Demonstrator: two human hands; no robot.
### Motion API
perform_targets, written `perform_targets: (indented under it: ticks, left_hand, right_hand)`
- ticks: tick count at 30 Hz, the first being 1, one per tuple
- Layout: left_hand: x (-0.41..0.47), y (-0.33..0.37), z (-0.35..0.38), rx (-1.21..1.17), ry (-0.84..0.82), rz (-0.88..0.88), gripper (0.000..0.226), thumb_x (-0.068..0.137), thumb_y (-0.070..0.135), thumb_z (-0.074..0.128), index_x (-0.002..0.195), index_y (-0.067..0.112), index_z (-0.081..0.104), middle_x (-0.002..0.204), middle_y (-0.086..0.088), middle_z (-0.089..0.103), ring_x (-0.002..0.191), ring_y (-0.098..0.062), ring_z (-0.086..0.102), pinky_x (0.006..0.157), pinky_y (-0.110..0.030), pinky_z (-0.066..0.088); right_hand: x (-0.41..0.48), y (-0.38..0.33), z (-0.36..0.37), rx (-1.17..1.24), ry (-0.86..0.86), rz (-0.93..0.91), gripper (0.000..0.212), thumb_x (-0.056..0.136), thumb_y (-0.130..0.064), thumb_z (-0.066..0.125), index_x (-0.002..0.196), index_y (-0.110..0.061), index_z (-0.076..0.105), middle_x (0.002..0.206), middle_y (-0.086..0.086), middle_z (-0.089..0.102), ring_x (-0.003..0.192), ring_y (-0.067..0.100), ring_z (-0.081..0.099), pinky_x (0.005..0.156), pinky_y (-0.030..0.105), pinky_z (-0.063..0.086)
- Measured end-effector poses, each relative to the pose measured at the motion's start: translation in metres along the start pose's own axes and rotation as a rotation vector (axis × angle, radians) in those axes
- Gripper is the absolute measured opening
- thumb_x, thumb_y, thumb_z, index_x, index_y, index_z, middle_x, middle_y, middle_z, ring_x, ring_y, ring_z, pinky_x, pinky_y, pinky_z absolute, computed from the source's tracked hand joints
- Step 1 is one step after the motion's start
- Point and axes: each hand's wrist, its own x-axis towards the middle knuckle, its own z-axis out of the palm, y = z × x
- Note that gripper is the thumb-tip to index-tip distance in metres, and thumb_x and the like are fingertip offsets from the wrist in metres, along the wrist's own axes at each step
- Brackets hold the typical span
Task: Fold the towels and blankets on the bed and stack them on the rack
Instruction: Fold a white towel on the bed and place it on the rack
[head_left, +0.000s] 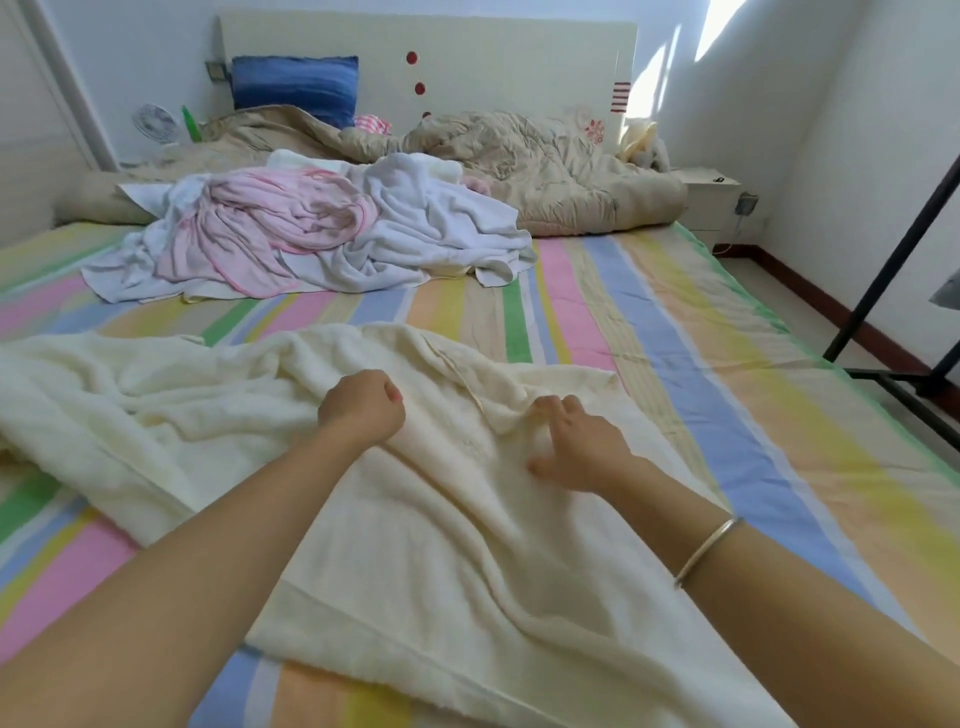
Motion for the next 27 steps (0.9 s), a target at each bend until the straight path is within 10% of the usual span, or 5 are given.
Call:
perform_targets:
  ticks: [6,10,15,21,27]
  left_hand:
    - [0.069,0.005,0.015,0.024,0.175,0.057,0.024,0.092,0.017,0.051,0.114,0.019,0.062,0.122,-0.004,0.056,0.113,-0.025,0.053,0.086,-0.034,0.043]
    - [0.122,0.001,0.02,0.063,0.152,0.099,0.032,0.095,0.015,0.047,0.126,0.018,0.053,0.13,-0.004,0.053,0.118,-0.025,0.05,0.085,-0.034,0.042]
    - [0.177,0.003,0.026,0.115,0.067,0.061,0.05,0.095,0.017,0.044,0.144,0.022,0.039,0.143,-0.002,0.047,0.126,-0.027,0.048,0.094,-0.037,0.043]
    - [0.201,0.048,0.041,0.199,-0.278,0.171,0.046,0.093,0.029,0.05,0.139,0.034,0.049,0.139,0.003,0.052,0.122,-0.023,0.052,0.1,-0.035,0.045]
    - [0.225,0.095,0.019,-0.016,-0.733,0.083,0.019,0.085,0.012,0.062,0.095,-0.002,0.054,0.066,0.001,0.045,0.052,-0.013,0.042,0.05,-0.023,0.036]
  right_hand:
    - [0.072,-0.007,0.013,0.262,0.278,0.13,0.11,0.079,-0.047,0.07,0.151,-0.036,-0.013,0.135,0.003,0.045,0.104,0.028,0.06,0.064,0.031,0.039]
    - [0.118,-0.002,0.007,0.206,0.119,0.22,0.029,0.083,-0.032,0.056,0.111,-0.021,0.057,0.084,-0.002,0.064,0.078,0.024,0.065,0.061,0.03,0.047]
    - [0.181,0.023,-0.032,1.51,0.422,0.642,0.027,0.089,-0.004,0.04,0.081,-0.006,0.065,0.062,0.013,0.066,0.049,0.025,0.064,0.052,0.035,0.057]
    - [0.22,0.085,-0.051,1.094,0.75,0.742,0.027,0.082,-0.026,0.05,0.106,-0.013,0.051,0.1,0.007,0.065,0.092,0.031,0.062,0.086,0.049,0.051]
    - [0.237,0.135,-0.06,0.911,0.872,0.79,0.035,0.097,-0.02,0.05,0.125,-0.001,0.043,0.122,0.02,0.056,0.114,0.037,0.053,0.091,0.041,0.04]
